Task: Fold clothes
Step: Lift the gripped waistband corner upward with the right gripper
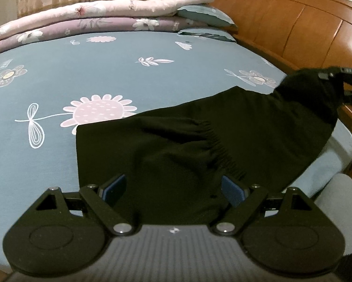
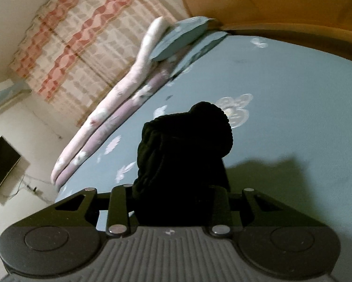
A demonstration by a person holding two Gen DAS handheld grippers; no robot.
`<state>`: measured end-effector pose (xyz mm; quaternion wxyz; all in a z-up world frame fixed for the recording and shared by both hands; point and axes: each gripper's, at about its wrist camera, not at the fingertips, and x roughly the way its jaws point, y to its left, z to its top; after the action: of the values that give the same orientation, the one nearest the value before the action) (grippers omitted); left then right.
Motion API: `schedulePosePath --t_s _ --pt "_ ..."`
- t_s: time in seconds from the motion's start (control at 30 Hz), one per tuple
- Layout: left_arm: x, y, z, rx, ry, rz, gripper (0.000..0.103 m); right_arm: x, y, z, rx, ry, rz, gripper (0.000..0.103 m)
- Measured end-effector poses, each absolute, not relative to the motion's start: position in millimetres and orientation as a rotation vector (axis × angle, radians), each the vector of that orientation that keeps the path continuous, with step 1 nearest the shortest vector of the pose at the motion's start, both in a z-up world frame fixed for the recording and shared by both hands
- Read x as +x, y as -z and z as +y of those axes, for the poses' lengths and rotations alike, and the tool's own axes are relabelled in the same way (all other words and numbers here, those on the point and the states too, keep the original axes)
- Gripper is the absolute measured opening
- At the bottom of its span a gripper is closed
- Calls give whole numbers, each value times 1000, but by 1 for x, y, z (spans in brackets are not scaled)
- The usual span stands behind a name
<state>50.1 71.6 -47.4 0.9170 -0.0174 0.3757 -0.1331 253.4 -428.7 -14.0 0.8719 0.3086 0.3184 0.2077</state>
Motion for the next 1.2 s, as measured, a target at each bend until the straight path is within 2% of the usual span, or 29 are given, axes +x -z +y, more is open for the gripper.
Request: schedulePosePath --t_s 0.37,0.73,1.2 --pt "39 55 98 48 313 802 88 237 -20 -330 550 -584 706 36" --pt "25 53 126 51 313 809 88 215 -26 -234 424 -718 755 35" --pt "22 57 137 37 301 813 88 162 -53 -149 115 -833 662 35"
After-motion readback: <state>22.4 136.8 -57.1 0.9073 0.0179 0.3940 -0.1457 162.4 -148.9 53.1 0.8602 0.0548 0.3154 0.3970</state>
